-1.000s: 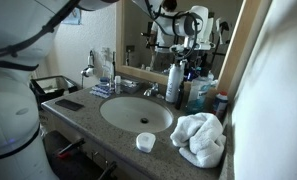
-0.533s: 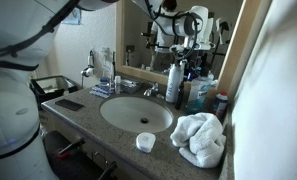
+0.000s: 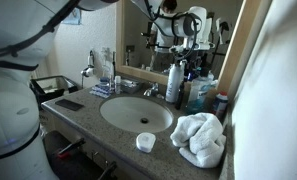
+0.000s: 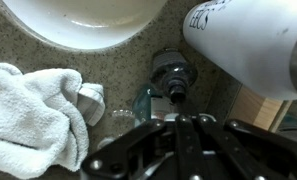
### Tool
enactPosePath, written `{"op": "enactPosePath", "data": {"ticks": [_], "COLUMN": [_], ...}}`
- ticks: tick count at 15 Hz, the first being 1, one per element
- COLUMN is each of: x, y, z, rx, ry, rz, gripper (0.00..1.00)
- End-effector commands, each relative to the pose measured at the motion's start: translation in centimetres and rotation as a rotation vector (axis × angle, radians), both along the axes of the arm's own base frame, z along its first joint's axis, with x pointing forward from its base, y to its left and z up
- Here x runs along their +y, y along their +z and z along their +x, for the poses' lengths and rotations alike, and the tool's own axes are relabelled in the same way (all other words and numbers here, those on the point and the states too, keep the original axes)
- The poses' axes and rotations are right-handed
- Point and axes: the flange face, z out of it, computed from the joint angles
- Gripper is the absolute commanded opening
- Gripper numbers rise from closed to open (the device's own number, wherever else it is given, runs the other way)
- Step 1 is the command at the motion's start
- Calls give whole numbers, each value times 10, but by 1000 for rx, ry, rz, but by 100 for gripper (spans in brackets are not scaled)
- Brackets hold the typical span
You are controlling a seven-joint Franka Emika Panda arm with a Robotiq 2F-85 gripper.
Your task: Push the nozzle on the black bottle then place it on the left side of the counter
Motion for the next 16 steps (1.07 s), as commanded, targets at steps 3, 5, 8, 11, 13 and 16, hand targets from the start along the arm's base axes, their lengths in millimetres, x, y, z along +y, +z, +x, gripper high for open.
{"op": "enactPosePath", "data": {"ticks": [3,5,8,11,13,16], "x": [4,5,6,7,7,5], "y": [-36,-39,-46,-54,-58,-50], "z": [-3,-3,-3,-4,-5,-3], "rx": [43,50,60,65,63,42], "ry": [-35,-36,-38,-49,-57,-66], "rz": [-31,-23,-15,-9,-4,-8], "gripper": [0,1,0,0,0,0]}}
